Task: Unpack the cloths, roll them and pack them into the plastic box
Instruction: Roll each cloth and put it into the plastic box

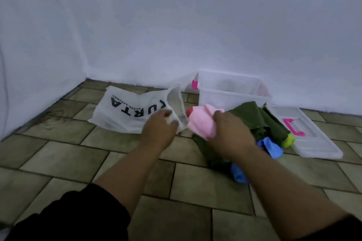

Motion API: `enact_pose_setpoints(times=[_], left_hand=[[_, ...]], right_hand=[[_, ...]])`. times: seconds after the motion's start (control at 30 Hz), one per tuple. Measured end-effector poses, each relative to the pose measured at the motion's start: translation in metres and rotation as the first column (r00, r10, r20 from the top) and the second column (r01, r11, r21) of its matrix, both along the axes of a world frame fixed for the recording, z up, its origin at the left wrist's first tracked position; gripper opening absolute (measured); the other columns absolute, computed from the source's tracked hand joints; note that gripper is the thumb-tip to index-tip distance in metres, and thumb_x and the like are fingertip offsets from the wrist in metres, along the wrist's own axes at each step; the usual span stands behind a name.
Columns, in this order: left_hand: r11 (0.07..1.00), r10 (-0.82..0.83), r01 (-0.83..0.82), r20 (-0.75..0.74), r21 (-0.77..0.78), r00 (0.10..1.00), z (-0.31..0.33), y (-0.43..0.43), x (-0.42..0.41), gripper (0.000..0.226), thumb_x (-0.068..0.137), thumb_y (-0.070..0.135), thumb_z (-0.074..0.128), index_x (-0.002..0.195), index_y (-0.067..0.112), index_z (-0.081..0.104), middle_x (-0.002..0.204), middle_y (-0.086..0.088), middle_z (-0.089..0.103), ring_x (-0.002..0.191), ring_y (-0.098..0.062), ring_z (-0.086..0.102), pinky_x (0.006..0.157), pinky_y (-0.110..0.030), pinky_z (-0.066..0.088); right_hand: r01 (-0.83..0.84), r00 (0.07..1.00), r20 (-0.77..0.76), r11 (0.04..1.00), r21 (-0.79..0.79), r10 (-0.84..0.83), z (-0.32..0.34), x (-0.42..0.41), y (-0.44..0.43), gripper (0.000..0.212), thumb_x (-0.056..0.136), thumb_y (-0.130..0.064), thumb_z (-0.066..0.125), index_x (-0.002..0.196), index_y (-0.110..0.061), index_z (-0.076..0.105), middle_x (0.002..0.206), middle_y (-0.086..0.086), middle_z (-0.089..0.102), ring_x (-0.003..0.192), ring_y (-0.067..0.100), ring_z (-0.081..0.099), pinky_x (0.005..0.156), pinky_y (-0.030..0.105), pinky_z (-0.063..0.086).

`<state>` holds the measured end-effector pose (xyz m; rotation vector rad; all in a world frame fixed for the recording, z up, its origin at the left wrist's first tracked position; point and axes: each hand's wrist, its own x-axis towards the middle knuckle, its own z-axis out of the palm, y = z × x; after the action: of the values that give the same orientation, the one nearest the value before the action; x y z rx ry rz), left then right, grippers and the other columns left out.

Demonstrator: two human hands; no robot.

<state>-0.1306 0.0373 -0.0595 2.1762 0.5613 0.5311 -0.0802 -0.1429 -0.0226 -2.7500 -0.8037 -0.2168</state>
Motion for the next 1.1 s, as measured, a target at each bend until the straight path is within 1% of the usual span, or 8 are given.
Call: enact_pose_setpoints(times=[0.07,0.13,0.2,0.37,0.63,0.77,0.9,1.1], left_hand=[[0.999,0.036,-0.041,0.199,0.021,0.979,0.026,0.016,-0.001,0.028,0.086,0.026,0.061,0.114,0.025,0.061,0.113,0.006,0.063,0.09,-0.004,0.055,0.072,-0.017,0.038],[0.997,-0.073,0.065,0.164,0.051,0.984,0.04,0.023,-0.003,0.022,0.086,0.023,0.06,0.108,0.026,0.063,0.107,0.01,0.064,0.084,-0.001,0.054,0.075,-0.018,0.038],[0.956,-0.279,0.285,-0.087,0.071,0.956,0.039,0.023,-0.004,0.024,0.088,0.02,0.06,0.111,0.024,0.063,0.111,0.007,0.065,0.091,-0.004,0.055,0.079,-0.019,0.038],[0.775,-0.52,0.629,-0.63,-0.063,0.577,-0.001,0.017,-0.019,0.06,0.083,0.025,0.067,0.138,0.026,0.042,0.133,0.002,0.054,0.112,-0.014,0.052,0.084,-0.024,0.045],[0.719,-0.524,0.695,-0.651,0.008,0.55,-0.022,0.012,-0.017,0.046,0.088,0.049,0.056,0.128,0.027,0.054,0.131,0.0,0.056,0.111,-0.015,0.051,0.088,-0.027,0.039],[0.706,-0.456,0.703,-0.704,0.087,0.545,-0.014,0.01,0.001,0.041,0.102,0.029,0.035,0.14,0.021,0.043,0.148,-0.005,0.04,0.132,-0.022,0.039,0.104,-0.029,0.028],[0.587,-0.423,0.797,-0.787,0.139,0.449,-0.016,0.015,0.011,0.037,0.101,0.027,0.036,0.133,0.015,0.048,0.138,-0.012,0.046,0.124,-0.029,0.045,0.102,-0.033,0.033],[0.633,-0.334,0.75,-0.805,0.193,0.489,-0.02,0.017,0.018,0.034,0.1,0.017,0.035,0.123,-0.001,0.054,0.131,-0.02,0.052,0.12,-0.031,0.048,0.097,-0.033,0.035]], right_hand=[[-0.12,0.981,0.14,0.989,-0.087,0.132,-0.026,-0.015,0.026,0.046,0.077,-0.026,0.058,0.121,-0.02,0.045,0.114,0.007,0.054,0.1,0.027,0.051,0.077,0.035,0.046],[-0.212,0.96,0.146,0.962,-0.175,0.238,-0.051,-0.03,0.039,0.042,0.077,-0.022,0.058,0.117,-0.02,0.047,0.114,0.008,0.051,0.101,0.029,0.048,0.075,0.037,0.04],[-0.25,0.951,0.131,0.946,-0.207,0.28,-0.069,-0.042,0.04,0.04,0.075,-0.023,0.059,0.114,-0.021,0.051,0.111,0.008,0.052,0.098,0.03,0.05,0.074,0.039,0.04],[-0.231,0.973,-0.018,0.967,-0.106,0.23,-0.085,-0.052,0.021,0.048,0.081,-0.035,0.053,0.128,-0.028,0.048,0.12,0.003,0.047,0.11,0.025,0.044,0.084,0.036,0.039],[-0.143,0.98,-0.13,0.989,0.05,0.148,-0.092,-0.071,-0.011,0.051,0.083,-0.034,0.052,0.133,-0.034,0.042,0.136,-0.002,0.038,0.118,0.016,0.044,0.097,0.027,0.041],[-0.087,0.99,-0.113,0.996,0.031,0.09,-0.084,-0.068,0.003,0.052,0.075,-0.051,0.049,0.123,-0.033,0.044,0.128,-0.001,0.04,0.114,0.02,0.046,0.091,0.032,0.044],[0.071,0.99,-0.123,0.996,0.05,-0.064,-0.086,-0.075,0.037,0.074,0.058,-0.078,0.039,0.119,-0.036,0.038,0.128,-0.004,0.04,0.116,0.021,0.041,0.083,0.042,0.042],[0.154,0.985,-0.082,0.988,0.011,-0.152,-0.097,-0.077,0.069,0.069,0.061,-0.073,0.048,0.11,-0.025,0.044,0.12,-0.002,0.044,0.115,0.022,0.043,0.08,0.041,0.038]])
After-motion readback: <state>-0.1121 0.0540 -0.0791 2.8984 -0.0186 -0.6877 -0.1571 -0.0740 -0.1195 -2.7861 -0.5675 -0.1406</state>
